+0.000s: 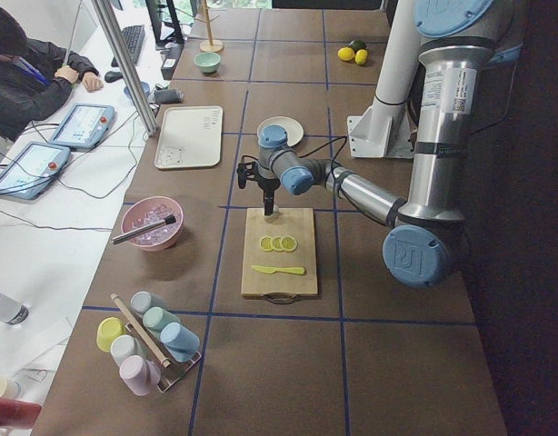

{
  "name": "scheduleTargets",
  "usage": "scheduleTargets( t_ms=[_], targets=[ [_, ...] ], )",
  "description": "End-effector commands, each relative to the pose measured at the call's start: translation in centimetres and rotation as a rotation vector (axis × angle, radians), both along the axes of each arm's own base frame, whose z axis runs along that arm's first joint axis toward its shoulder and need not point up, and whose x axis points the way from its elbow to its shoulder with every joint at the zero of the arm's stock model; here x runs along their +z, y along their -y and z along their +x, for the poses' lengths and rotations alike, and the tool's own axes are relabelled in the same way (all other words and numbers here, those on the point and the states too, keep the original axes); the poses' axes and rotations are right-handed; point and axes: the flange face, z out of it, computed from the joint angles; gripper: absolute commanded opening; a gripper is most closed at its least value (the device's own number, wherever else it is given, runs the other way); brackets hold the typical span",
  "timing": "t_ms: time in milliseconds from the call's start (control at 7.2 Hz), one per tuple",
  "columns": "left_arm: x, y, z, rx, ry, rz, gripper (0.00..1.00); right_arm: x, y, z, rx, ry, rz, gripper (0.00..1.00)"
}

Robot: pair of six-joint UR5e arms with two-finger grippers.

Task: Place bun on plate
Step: 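Reach the left gripper to the white bun on the cutting board and grasp it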

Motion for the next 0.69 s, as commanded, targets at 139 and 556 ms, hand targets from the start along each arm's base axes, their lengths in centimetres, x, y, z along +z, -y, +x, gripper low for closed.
scheduleTargets(
  t_ms=[139, 556],
  targets=[
    [0.9, -0.2, 0.8, 0.008, 0.016, -0.010, 0.27, 0.1, 0.0, 0.0, 0.000, 0.000, 0.000, 1.00],
    [-0.8, -0.4, 0.6, 0.010, -0.010, 0.007, 0.09, 0.1, 0.0, 0.0, 0.000, 0.000, 0.000, 1.00]
  ],
)
